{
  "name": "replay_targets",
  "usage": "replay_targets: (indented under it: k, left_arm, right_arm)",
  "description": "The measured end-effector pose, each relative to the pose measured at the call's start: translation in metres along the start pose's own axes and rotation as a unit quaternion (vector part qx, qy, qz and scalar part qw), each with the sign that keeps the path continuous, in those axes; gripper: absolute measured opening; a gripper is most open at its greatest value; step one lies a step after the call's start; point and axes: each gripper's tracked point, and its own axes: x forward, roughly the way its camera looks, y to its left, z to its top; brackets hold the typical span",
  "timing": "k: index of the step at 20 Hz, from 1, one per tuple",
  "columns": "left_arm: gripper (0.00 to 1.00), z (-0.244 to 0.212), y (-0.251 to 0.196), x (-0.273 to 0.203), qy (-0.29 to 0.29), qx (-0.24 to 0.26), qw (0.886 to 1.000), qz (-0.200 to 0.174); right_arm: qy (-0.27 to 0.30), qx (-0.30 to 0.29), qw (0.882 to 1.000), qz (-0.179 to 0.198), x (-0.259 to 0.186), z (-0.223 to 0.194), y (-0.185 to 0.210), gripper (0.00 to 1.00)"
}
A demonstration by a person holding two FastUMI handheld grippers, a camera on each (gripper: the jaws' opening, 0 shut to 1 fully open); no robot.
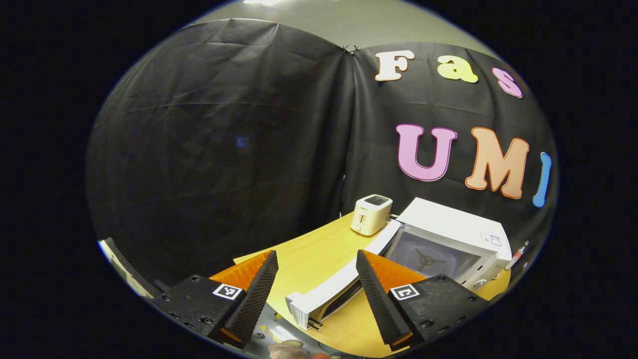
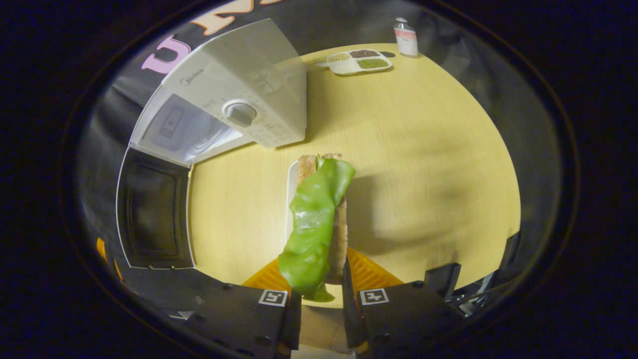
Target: Open the microwave oven with the left hand, put the food in, and close the microwave oven.
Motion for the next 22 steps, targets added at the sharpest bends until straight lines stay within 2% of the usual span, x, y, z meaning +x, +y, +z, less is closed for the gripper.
replay_targets:
  k: [1,2,6,7,8,10,11,12,15,16,17,18,22]
  left_arm:
    - [0.88,0.0,-0.002,0.005,0.0,0.004,1.0,-0.009]
    - [0.92,0.001,-0.004,0.01,0.0,0.007,1.0,-0.019]
    - [0.92,-0.001,-0.014,0.036,0.011,0.024,0.997,-0.068]
    - [0.93,-0.001,-0.017,0.043,0.017,0.027,0.996,-0.084]
    - [0.89,-0.005,-0.02,0.05,0.027,0.032,0.994,-0.1]
    - [0.93,-0.003,-0.022,0.06,0.034,0.043,0.991,-0.123]
    - [0.93,-0.003,-0.024,0.066,0.039,0.046,0.989,-0.137]
    - [0.92,-0.005,-0.026,0.072,0.045,0.048,0.987,-0.15]
    - [0.93,-0.007,-0.027,0.084,0.059,0.046,0.98,-0.186]
    - [0.93,-0.009,-0.026,0.087,0.062,0.046,0.978,-0.195]
    - [0.88,-0.012,-0.025,0.09,0.068,0.044,0.975,-0.205]
    - [0.93,-0.016,-0.024,0.09,0.079,0.039,0.973,-0.214]
    - [0.93,-0.03,-0.016,0.088,0.114,0.017,0.963,-0.244]
  right_arm:
    - [-0.004,0.008,1.0,-0.002,-0.002,0.0,0.001,0.38]
    - [-0.009,0.015,1.0,-0.004,-0.007,0.0,0.0,0.38]
    - [-0.037,0.04,0.998,-0.029,-0.025,0.005,0.001,0.38]
    - [-0.044,0.051,0.997,-0.036,-0.032,0.007,0.003,0.31]
    - [-0.054,0.061,0.996,-0.045,-0.038,0.01,0.005,0.31]
    - [-0.074,0.074,0.993,-0.063,-0.05,0.013,0.011,0.31]
    - [-0.084,0.082,0.991,-0.067,-0.057,0.014,0.019,0.38]
    - [-0.093,0.09,0.989,-0.064,-0.061,0.014,0.029,0.31]
    - [-0.114,0.107,0.987,-0.039,-0.069,0.012,0.069,0.31]
    - [-0.12,0.11,0.986,-0.028,-0.069,0.011,0.085,0.39]
    - [-0.124,0.114,0.986,-0.016,-0.067,0.008,0.1,0.38]
    - [-0.127,0.118,0.985,-0.003,-0.065,0.006,0.116,0.38]
    - [-0.124,0.124,0.983,0.048,-0.048,-0.008,0.175,0.38]
